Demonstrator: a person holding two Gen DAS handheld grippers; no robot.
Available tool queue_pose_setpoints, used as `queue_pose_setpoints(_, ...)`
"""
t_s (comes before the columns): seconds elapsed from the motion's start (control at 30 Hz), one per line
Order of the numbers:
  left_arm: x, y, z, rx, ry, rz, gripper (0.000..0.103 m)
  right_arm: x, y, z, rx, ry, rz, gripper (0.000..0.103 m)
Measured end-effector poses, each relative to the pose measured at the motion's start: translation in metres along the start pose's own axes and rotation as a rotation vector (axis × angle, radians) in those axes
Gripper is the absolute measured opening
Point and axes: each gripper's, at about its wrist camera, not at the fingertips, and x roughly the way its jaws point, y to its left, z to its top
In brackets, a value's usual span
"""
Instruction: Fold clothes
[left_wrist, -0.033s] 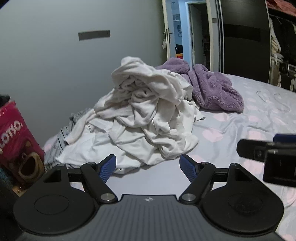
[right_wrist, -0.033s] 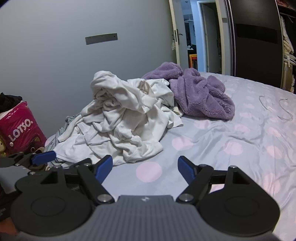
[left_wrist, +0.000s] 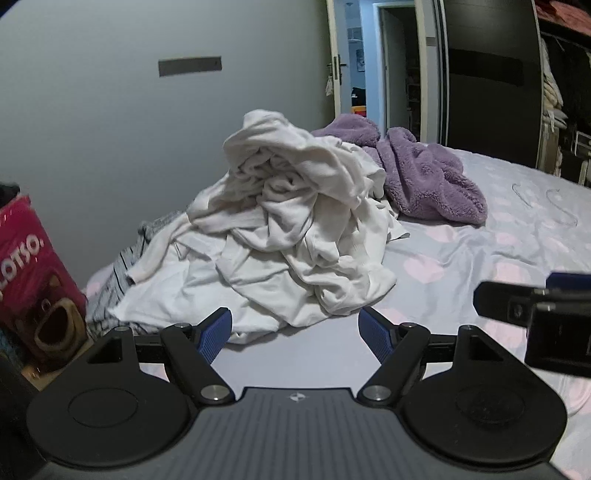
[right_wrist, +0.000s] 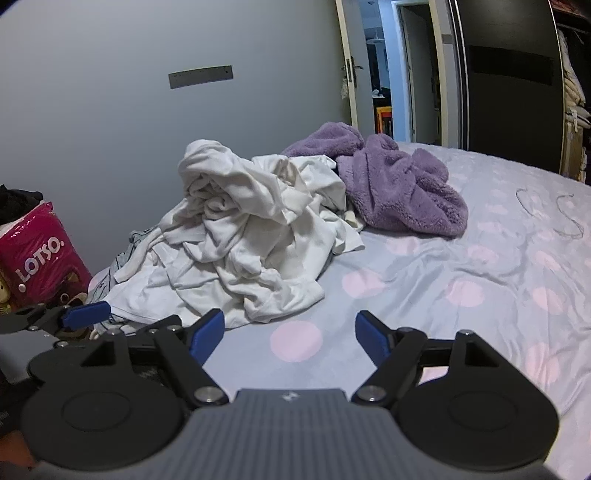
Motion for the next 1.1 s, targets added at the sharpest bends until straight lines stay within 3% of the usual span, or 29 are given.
queue_pose_setpoints(0.13,-0.003,-0.013,-0.006,0.023,-0.009,0.004,0.075,0.003,0.001,-0.003,-0.005,0.011,-0.001,0.082)
queue_pose_setpoints(0.27,0.012,0.004,-0.009,-0.062,0.057,-0.027,0.075,0.005,0.002,-0.007,-0.009,0.022,-0.001,0.082)
queue_pose_setpoints(1.1,0.012,0.003,-0.013,-0.036,0.053,-0.028,0.075,0.014,0.003,-0.015,-0.016,0.055,-0.014,0.082)
